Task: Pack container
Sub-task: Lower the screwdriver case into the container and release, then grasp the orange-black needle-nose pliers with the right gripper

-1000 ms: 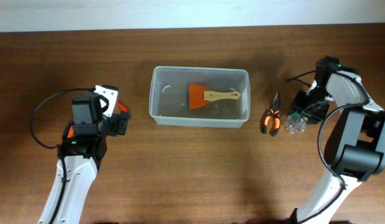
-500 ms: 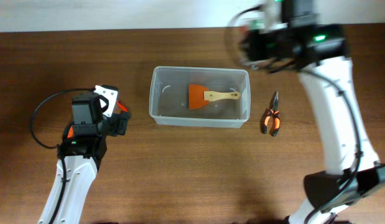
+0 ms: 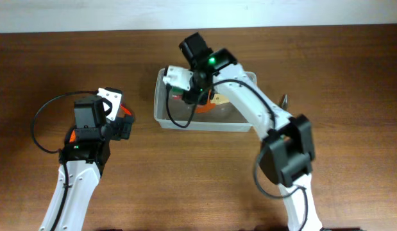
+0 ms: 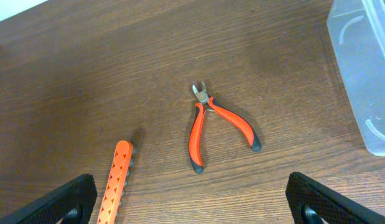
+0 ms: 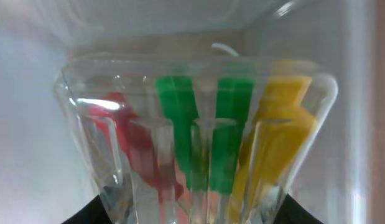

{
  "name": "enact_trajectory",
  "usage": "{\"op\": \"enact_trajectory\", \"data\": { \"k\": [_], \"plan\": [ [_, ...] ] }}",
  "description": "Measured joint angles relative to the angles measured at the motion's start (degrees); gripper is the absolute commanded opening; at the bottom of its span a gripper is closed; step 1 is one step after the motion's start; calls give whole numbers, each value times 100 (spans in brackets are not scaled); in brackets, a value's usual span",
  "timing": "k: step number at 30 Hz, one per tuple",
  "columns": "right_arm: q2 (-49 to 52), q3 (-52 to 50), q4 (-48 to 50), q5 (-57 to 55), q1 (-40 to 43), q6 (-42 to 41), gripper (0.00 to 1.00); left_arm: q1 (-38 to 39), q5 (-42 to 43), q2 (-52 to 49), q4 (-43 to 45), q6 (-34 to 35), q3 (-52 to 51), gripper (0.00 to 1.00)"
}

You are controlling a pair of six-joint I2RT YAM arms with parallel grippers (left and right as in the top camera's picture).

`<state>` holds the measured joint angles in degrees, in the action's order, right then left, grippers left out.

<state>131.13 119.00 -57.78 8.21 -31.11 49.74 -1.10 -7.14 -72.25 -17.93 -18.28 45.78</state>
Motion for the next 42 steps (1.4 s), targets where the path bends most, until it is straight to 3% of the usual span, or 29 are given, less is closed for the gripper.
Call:
{"op": "enact_trajectory", "data": {
  "k": [10,13,14,19,25,29,31,32,37,39,42],
  "plan": [
    [431,-20,1165,-15,0,662,73,0,0,0,0,0,0,99],
    [431,-20,1091,-15,0,531,87,0,0,0,0,0,0,99],
    [428,-20,1045,-15,0,472,99,0,0,0,0,0,0,99],
    [422,105,584,-17,0,-68,99,0,0,2,0,0,0,99],
    [-192,1008,-780,-487,44,-938,100,0,0,0,0,0,0,99],
    [-911,1864,-1593,-807,415,-1834,74,0,0,0,0,0,0,99],
    [-1318,2238,-1965,-807,984,-2424,74,0,0,0,2,0,0,99],
    [-1495,2350,-2138,-767,1458,-2798,83,0,0,0,0,0,0,99],
    [-1609,2269,-2809,-522,3316,-4133,83,0,0,2,2,0,0,99],
    [-1432,1794,-2916,-422,4002,-4730,83,0,0,0,0,0,0,99],
    [-1185,619,-2673,-308,4271,-5171,79,0,0,2,-2,0,0,99]
  ]
}}
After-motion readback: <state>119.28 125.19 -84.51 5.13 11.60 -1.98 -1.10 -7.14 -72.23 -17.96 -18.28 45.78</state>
